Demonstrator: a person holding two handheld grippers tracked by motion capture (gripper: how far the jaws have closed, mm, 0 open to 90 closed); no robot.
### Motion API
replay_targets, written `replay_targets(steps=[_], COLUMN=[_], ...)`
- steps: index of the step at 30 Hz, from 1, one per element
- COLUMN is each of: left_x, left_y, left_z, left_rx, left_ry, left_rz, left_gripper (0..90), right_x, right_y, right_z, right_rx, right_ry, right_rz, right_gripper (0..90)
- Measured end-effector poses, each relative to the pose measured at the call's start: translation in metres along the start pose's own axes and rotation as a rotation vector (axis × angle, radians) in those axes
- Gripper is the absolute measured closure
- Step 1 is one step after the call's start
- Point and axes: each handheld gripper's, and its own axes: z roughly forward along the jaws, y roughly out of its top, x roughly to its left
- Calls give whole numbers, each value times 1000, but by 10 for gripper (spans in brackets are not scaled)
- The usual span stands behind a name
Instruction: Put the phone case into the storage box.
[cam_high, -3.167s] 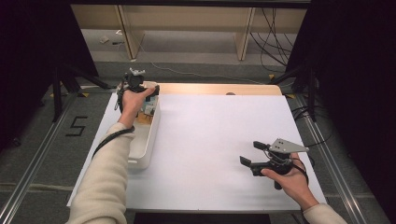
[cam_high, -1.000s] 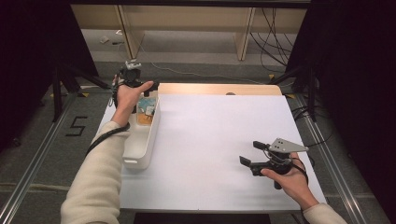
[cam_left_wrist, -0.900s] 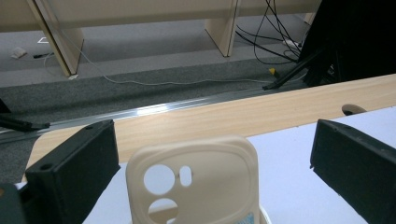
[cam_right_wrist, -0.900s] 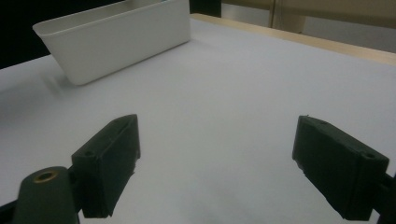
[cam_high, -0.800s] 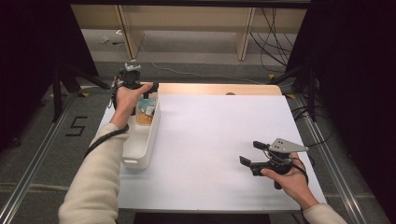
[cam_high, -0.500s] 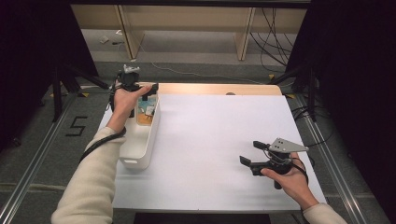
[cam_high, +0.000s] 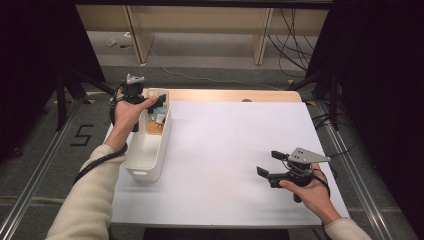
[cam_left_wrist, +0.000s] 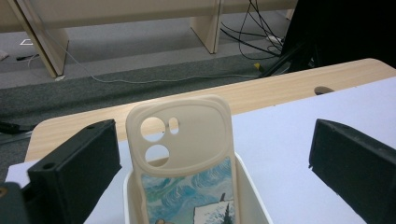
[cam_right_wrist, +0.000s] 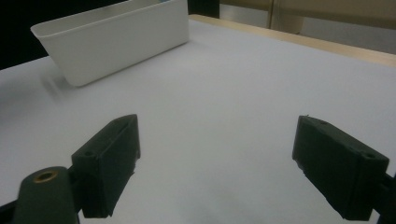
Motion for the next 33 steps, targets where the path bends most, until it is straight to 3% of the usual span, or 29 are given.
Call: replay_targets(steps=[14, 26, 33], left_x=[-6, -14, -23], left_y=[-10, -19, -24], left_z=[-17, -34, -45], left_rx=[-14, -27, -34], left_ry=[-29, -75, -102], left_rz=[26, 18, 47], left_gripper=[24, 33, 35], right_x=[0, 0, 0], right_y=[0, 0, 0], right_z=[0, 0, 0], right_rx=[1, 1, 1], right_ry=[-2, -4, -6], right_rz=[-1, 0, -1], right_gripper=[159, 159, 159])
